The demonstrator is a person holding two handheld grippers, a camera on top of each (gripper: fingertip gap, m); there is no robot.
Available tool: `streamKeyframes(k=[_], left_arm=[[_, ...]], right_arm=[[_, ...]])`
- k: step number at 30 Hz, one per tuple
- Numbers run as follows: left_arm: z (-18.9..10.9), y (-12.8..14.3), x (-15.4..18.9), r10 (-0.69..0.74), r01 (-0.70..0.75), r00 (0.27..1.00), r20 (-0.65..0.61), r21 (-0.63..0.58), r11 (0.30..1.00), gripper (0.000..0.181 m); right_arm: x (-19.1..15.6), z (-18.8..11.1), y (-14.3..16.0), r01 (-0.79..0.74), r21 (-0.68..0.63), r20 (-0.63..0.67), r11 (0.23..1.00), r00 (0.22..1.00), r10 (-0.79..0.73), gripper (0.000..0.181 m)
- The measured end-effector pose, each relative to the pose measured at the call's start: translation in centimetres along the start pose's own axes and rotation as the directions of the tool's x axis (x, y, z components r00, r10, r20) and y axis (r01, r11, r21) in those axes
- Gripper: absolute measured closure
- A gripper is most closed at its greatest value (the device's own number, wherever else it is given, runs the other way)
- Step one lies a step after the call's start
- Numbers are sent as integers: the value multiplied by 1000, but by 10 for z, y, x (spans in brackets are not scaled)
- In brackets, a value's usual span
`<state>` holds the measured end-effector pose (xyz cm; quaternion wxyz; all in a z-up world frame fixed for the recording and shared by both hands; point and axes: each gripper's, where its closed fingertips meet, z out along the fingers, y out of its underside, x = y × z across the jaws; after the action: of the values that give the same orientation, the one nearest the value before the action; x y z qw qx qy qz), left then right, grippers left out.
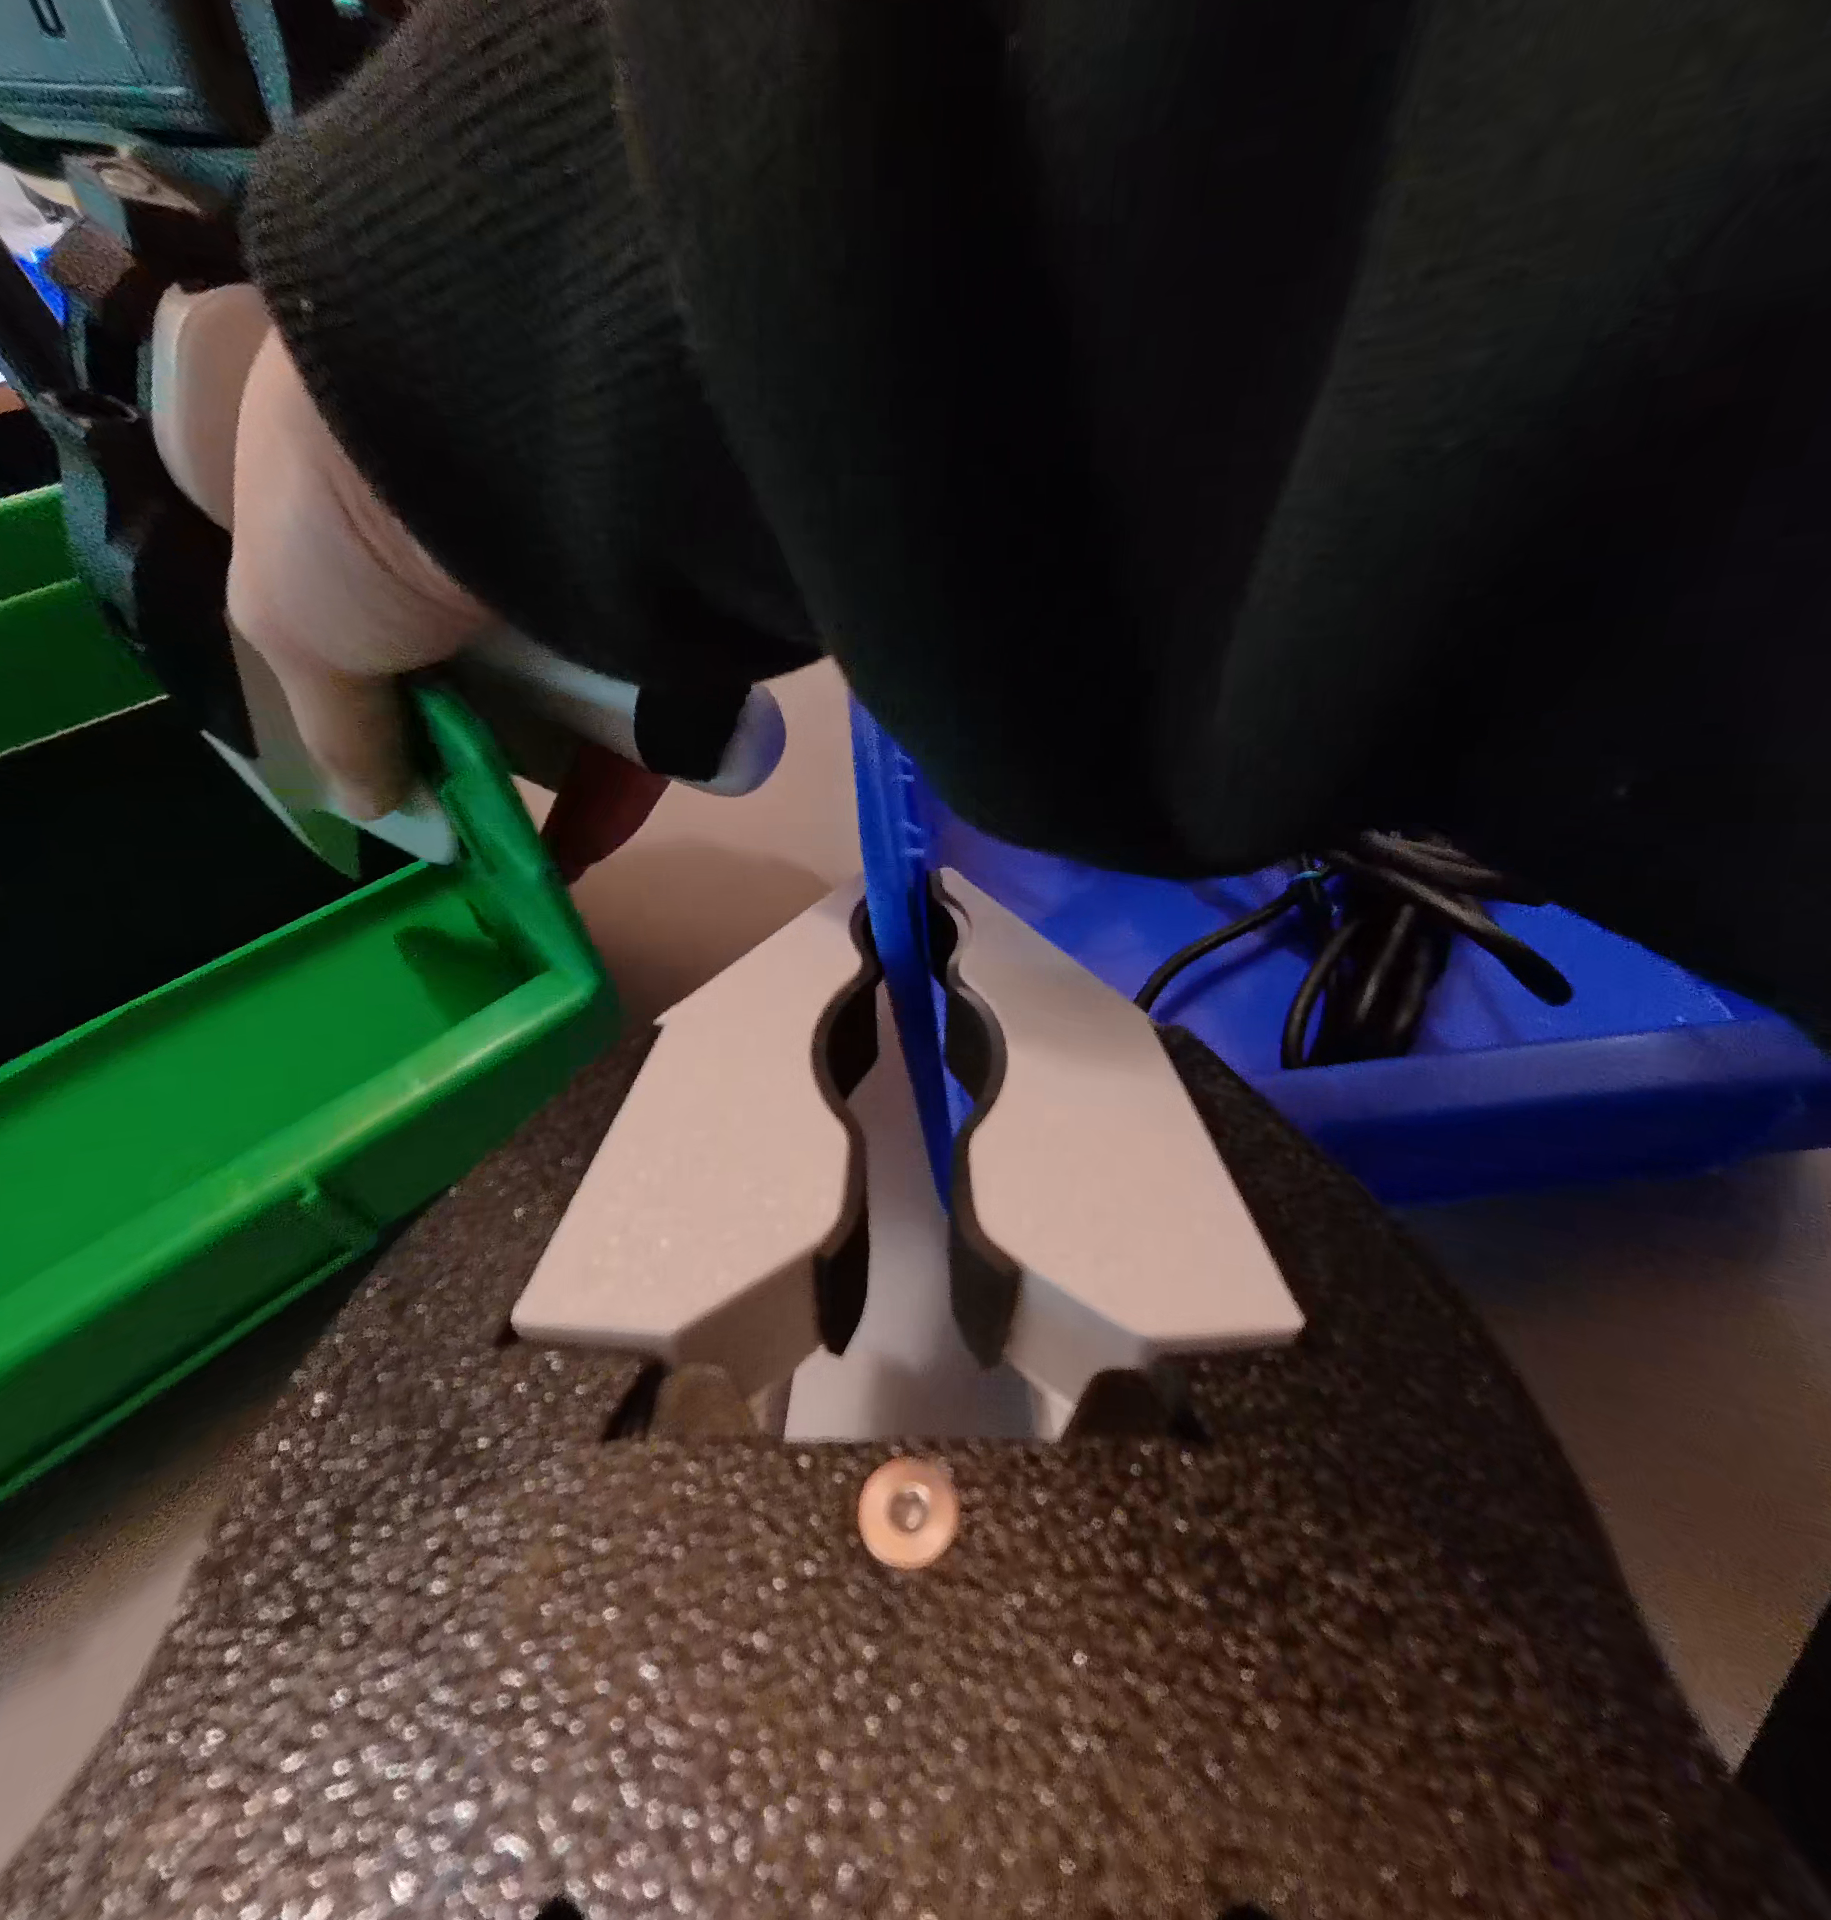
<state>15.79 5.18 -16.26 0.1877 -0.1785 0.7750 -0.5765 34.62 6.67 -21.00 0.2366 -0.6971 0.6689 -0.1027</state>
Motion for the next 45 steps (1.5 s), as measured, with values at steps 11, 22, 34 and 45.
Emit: streamKeyframes(k=[11, 22, 34, 45], left_arm=[[-1, 1, -4, 102, -102, 994, 40, 1, 995, 177], [-35, 18, -89, -26, 30, 985, 171, -22, 999, 176], [-100, 54, -284, -263, 287, 847, 463, 18, 958, 180], [-77, 54, -341, -179, 271, 855, 487, -126, 954, 178]], right_arm=[[-4, -63, -49, 231, 79, 69, 970, 969, -237, 165], [144, -255, -42, 285, 356, 12, 890, 951, -310, 166], [412, -261, 171, -122, 244, -91, 962, 985, 148, 165], [466, -208, 207, -270, 159, -30, 950, 960, 278, 164]])
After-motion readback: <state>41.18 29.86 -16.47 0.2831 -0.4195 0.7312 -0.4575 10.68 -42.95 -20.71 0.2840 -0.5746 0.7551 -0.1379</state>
